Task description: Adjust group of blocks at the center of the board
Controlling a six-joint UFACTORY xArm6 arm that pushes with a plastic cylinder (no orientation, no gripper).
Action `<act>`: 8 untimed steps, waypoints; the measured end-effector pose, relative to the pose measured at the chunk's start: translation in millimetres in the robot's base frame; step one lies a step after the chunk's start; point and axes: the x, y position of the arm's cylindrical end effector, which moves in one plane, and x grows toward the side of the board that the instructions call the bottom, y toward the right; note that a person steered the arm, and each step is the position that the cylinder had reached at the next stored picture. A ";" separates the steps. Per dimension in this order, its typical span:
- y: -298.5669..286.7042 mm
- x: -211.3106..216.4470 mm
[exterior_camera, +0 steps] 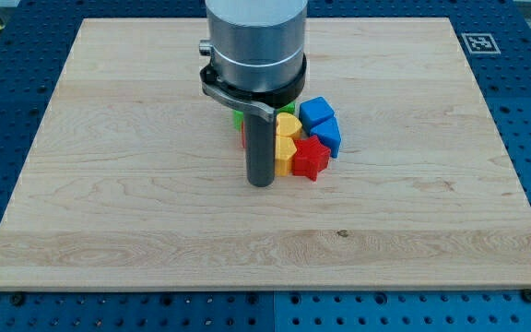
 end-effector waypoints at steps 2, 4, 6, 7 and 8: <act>4.5 6.6; 42.6 25.8; 60.9 24.0; 61.1 20.2; 61.1 12.7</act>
